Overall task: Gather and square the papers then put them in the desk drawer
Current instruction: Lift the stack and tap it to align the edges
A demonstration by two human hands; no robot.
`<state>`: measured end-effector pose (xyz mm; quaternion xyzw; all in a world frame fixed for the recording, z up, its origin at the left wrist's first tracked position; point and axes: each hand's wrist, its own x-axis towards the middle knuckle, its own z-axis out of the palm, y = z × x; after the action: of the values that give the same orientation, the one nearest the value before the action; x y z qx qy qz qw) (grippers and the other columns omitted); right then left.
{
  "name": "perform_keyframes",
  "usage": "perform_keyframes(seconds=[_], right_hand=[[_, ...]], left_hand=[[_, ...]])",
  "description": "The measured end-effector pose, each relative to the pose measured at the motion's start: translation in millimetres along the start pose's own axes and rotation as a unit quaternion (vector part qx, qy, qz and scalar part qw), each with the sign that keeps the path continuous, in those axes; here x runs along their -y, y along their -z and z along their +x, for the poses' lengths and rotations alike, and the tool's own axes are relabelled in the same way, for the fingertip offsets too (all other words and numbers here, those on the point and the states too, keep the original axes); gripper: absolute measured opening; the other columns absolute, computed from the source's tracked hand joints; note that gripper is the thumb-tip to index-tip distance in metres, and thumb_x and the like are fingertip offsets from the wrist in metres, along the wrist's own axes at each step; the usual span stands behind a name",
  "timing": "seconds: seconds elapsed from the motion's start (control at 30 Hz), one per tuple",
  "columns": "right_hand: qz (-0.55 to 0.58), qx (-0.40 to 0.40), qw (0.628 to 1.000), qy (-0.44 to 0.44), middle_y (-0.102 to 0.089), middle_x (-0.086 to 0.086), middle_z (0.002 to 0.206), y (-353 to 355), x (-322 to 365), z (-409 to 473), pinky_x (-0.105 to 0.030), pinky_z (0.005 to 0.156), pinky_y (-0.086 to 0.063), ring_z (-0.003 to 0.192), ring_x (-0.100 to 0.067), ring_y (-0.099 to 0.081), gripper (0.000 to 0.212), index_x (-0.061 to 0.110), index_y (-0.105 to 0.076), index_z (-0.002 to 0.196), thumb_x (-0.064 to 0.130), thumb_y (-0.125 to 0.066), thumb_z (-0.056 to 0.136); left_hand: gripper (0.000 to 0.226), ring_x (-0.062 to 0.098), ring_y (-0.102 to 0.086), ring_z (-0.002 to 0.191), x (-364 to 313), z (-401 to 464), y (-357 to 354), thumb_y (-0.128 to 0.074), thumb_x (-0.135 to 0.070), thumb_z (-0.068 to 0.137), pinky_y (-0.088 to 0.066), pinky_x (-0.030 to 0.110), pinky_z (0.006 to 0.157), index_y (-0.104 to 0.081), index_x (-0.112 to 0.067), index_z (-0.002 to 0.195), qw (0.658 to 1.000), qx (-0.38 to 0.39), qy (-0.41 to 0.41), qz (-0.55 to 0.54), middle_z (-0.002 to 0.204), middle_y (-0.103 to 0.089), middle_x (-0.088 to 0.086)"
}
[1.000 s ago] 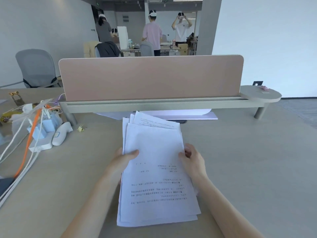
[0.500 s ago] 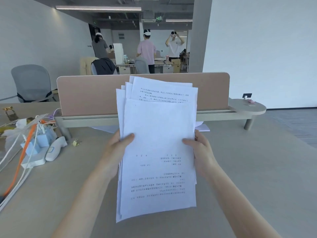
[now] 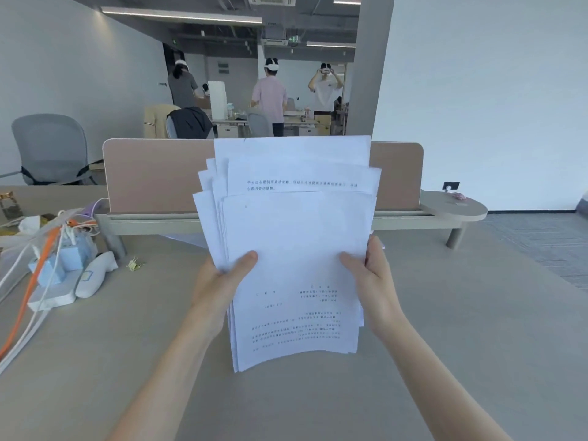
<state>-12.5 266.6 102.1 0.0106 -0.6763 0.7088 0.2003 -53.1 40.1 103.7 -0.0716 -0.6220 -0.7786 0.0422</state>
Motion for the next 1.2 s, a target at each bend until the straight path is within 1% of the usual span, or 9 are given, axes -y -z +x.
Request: perform_keyframes(seconds=[0.07,0.17,0.4,0.57,0.67,0.87,1.07,1.13,1.2], right_hand=[[0.005,-0.002,1.000,0.001,-0.070,0.023,0.092,-0.1,1.0,-3.2,-0.031,0.082,-0.054,0.092,-0.004,-0.069,0.018,0.020,-0.057,0.112,0.008,-0.055,0.099],[0.006,-0.016,1.000,0.000,-0.072,0.006,0.108,2.0,3.1,-3.8,-0.034,0.083,-0.055,0.099,-0.012,-0.070,0.018,0.018,-0.056,0.115,0.013,-0.060,0.098],[0.011,-0.015,1.000,0.020,-0.070,0.011,0.104,4.3,13.3,1.5,-0.030,0.078,-0.053,0.096,-0.010,-0.070,0.017,0.017,-0.054,0.113,0.014,-0.061,0.098],[0.018,-0.006,0.999,0.039,-0.069,0.007,0.111,-2.0,14.7,-2.2,-0.038,0.086,-0.057,0.105,-0.016,-0.070,0.020,0.019,-0.053,0.115,0.011,-0.061,0.098],[0.023,-0.012,0.998,0.061,-0.069,0.015,0.103,-6.3,18.0,-4.5,-0.035,0.086,-0.056,0.100,-0.010,-0.069,0.021,0.023,-0.052,0.109,0.008,-0.060,0.098],[0.004,0.011,0.996,0.089,-0.067,0.011,0.116,-2.4,27.7,-5.0,-0.039,0.093,-0.055,0.111,-0.011,-0.067,0.027,0.028,-0.052,0.115,0.009,-0.061,0.097],[-0.049,0.009,0.991,0.123,-0.062,-0.003,0.130,2.3,35.9,2.7,-0.057,0.101,-0.051,0.123,-0.024,-0.061,0.069,0.041,-0.032,0.146,0.019,-0.065,0.090],[-0.080,0.014,0.985,0.153,-0.060,-0.005,0.134,3.3,41.8,5.3,-0.058,0.102,-0.049,0.126,-0.026,-0.059,0.080,0.049,-0.020,0.150,0.017,-0.064,0.091],[-0.117,0.017,0.977,0.179,-0.047,-0.002,0.151,3.6,47.8,8.4,-0.058,0.109,-0.043,0.136,-0.029,-0.050,0.086,0.052,-0.012,0.152,0.014,-0.062,0.092]], left_hand=[[0.031,0.023,-0.074,0.098,0.9,-1.5,-1.2,-0.075,-0.025,0.074,-0.057,0.044,0.086,-0.073,-0.022,0.105,1.000,0.013,0.008,-0.002,0.104,-0.079,0.000],[0.029,0.022,-0.075,0.095,0.8,-2.0,-2.5,-0.075,-0.027,0.072,-0.057,0.042,0.083,-0.074,-0.022,0.101,1.000,0.026,0.012,-0.007,0.103,-0.079,0.001],[0.012,0.016,-0.076,0.087,-2.0,-3.2,-6.5,-0.075,-0.029,0.070,-0.058,0.035,0.073,-0.079,-0.031,0.081,0.999,0.034,0.010,0.002,0.093,-0.080,-0.005],[0.006,0.011,-0.076,0.075,-1.8,-5.5,-12.5,-0.076,-0.024,0.071,-0.060,0.026,0.060,-0.079,-0.028,0.074,1.000,0.011,-0.005,-0.022,0.082,-0.080,-0.007],[0.014,0.008,-0.075,0.073,-4.2,-4.6,-16.5,-0.079,-0.016,0.076,-0.061,0.025,0.062,-0.079,-0.029,0.071,1.000,0.003,-0.025,-0.017,0.079,-0.079,-0.010],[0.014,0.010,-0.075,0.084,-13.6,-1.3,-8.4,-0.073,-0.025,0.072,-0.061,0.028,0.070,-0.078,-0.034,0.081,0.997,0.047,-0.054,-0.007,0.090,-0.079,-0.010],[0.043,0.023,-0.074,0.097,-4.3,-2.8,-3.7,-0.080,-0.041,0.057,-0.057,0.042,0.084,-0.076,-0.023,0.095,0.999,0.043,-0.016,-0.009,0.102,-0.079,0.000],[0.045,0.023,-0.074,0.097,-0.9,-3.6,-3.4,-0.079,-0.041,0.057,-0.057,0.042,0.085,-0.075,-0.022,0.098,0.999,0.043,-0.008,-0.011,0.103,-0.079,0.000],[0.042,0.021,-0.075,0.096,3.9,-5.3,-3.6,-0.079,-0.041,0.057,-0.057,0.042,0.084,-0.076,-0.023,0.096,0.999,0.041,-0.001,-0.013,0.102,-0.079,0.000]])
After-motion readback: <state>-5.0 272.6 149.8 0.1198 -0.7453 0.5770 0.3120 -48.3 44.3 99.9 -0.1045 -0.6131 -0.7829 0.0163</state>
